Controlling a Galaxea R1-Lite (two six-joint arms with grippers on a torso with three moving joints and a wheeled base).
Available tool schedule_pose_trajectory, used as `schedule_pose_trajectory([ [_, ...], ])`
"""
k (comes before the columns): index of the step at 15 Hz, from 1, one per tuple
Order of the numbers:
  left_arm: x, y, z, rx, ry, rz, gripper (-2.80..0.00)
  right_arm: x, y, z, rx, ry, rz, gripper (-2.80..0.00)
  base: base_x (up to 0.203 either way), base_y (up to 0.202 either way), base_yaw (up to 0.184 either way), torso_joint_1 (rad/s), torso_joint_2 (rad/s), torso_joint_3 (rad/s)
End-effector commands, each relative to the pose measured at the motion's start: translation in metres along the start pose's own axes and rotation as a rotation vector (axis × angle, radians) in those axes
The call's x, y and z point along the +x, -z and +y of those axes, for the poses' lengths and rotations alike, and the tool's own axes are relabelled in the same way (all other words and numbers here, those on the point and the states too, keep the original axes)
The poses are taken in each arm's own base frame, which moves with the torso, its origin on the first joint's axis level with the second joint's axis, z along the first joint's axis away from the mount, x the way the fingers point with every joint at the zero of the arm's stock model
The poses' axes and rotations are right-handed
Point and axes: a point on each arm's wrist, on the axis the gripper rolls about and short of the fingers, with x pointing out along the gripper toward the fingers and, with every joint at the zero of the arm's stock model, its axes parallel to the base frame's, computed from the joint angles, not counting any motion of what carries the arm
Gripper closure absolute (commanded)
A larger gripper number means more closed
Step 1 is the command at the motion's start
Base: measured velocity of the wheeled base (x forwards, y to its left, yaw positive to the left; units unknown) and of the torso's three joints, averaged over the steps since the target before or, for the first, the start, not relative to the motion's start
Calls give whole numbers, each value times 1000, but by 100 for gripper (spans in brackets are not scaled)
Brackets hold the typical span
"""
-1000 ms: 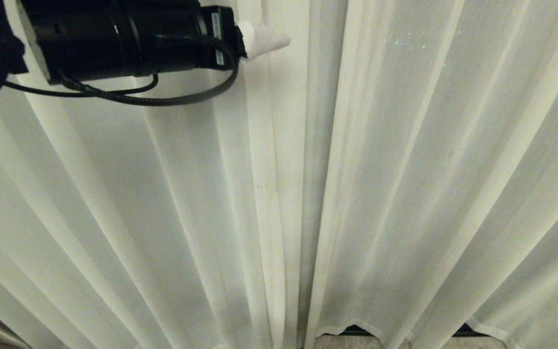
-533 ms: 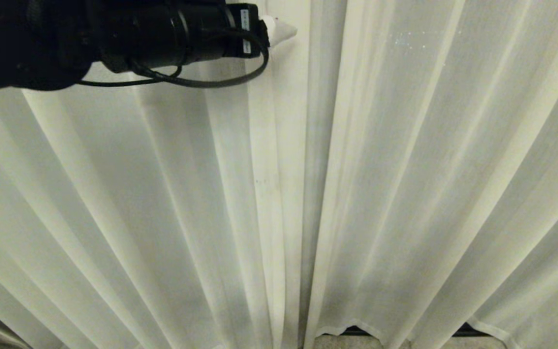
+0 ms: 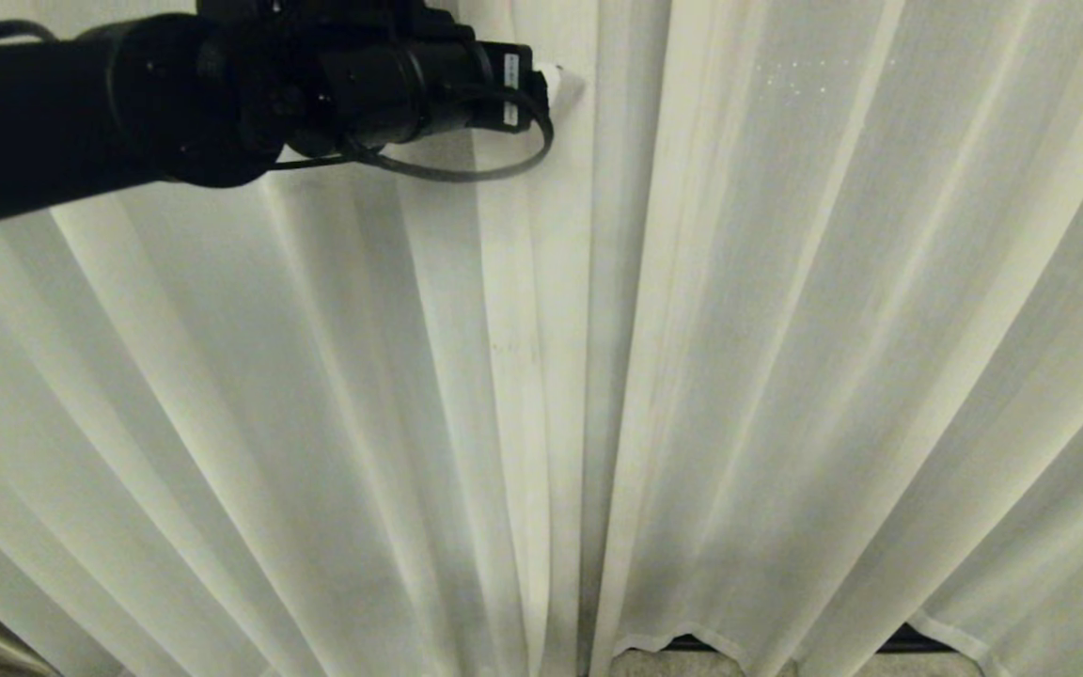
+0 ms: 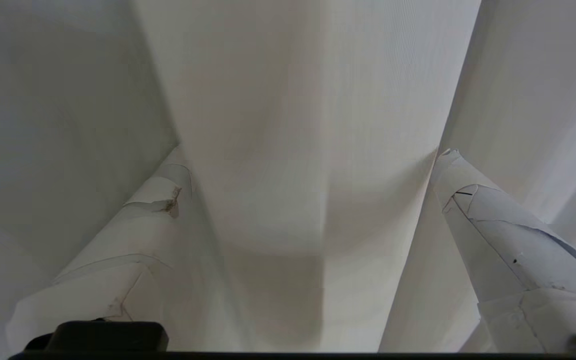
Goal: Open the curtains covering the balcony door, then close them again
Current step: Pull the inner curtains open on both sides
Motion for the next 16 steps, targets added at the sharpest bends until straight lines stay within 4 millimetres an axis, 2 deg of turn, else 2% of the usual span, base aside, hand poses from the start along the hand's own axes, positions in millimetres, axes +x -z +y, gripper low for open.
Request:
schedule_pose_trajectory([
  [1,5,5,0,1,-11,11,-280,0,0,0,-1,-1,2,0,0,0,0,0,0,0],
  [12,12,12,6,5,-59,19,-280,0,0,0,-1,-1,1,0,0,0,0,0,0,0],
  [13,12,11,6,4,-61,10,0,0,0,0,-1,-1,2,0,0,0,0,0,0,0],
  [16,13,12,6,4,-60,10,0,0,0,0,-1,-1,2,0,0,0,0,0,0,0],
])
